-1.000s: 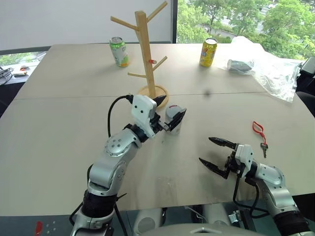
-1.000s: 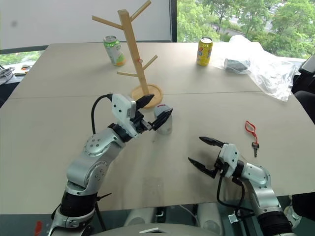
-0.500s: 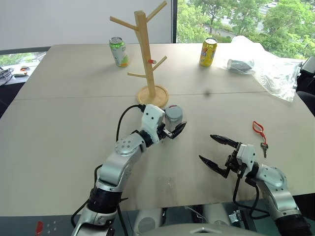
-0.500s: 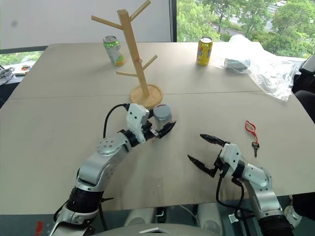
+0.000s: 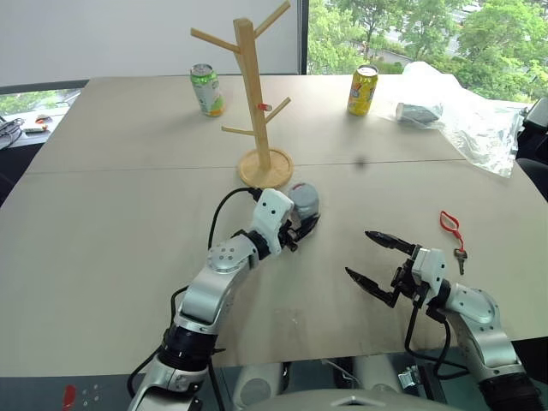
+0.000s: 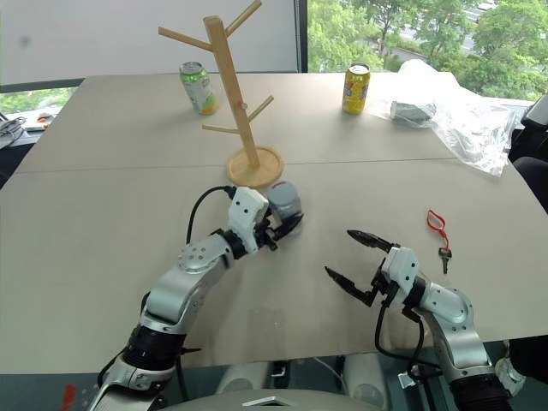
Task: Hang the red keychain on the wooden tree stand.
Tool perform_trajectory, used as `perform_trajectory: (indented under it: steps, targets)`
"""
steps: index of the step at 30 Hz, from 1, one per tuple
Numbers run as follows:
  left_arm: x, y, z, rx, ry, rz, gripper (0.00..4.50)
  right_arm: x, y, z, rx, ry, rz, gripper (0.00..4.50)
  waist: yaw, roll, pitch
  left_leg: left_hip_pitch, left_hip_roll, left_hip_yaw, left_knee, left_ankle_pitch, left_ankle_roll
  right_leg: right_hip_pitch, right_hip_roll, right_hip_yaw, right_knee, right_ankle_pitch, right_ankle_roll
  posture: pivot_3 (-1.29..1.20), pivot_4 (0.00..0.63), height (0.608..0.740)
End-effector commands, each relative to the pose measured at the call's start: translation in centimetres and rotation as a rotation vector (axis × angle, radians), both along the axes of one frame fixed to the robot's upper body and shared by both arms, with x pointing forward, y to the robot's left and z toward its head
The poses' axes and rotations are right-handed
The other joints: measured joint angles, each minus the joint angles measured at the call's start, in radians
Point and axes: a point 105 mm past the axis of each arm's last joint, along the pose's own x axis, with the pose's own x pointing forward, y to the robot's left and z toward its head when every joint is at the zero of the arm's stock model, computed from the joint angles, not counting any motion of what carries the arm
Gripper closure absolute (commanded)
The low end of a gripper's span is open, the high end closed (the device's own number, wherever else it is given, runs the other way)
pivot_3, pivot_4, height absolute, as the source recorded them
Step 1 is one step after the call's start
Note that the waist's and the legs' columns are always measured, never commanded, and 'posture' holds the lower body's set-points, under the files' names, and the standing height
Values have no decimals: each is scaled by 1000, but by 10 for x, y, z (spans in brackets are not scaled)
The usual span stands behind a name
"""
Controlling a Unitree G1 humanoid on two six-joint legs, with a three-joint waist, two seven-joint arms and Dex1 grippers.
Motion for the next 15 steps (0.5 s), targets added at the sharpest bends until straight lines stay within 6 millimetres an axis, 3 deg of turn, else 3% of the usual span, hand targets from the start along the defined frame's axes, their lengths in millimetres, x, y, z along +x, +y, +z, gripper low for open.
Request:
perform_trajectory:
  steps: [1,2,4,7,12,15]
  targets:
    - [7,4,6,-18,-33,52,2486,3,-3,15,11,-57,-12,0,0,0,0,0,0,0,0,0,0,0,0,0,0,0,0,0,150,740]
    - [10,7,6,-28,-32,76,2486,3,-3,15,11,-58,-12,0,0,0,0,0,0,0,0,0,0,0,0,0,0,0,0,0,150,740]
    - [27,36,12,-87,-44,265,2486,4,-3,17,11,-65,-10,0,0,0,0,0,0,0,0,0,0,0,0,0,0,0,0,0,150,740]
    - [39,95,25,-116,-122,599,2486,9,-3,23,13,-83,-9,0,-11,0,0,0,1,0,0,0,0,0,0,0,0,0,0,0,150,740]
    - [29,185,31,-124,-185,1051,2486,21,2,41,36,-114,14,0,-21,0,0,0,1,0,-3,0,0,-1,1,0,-1,2,-3,0,150,740]
    - [23,223,23,-115,-163,1207,2486,22,15,55,79,-126,74,0,-18,0,0,0,0,0,-3,0,0,0,1,-1,-2,2,-3,0,150,740]
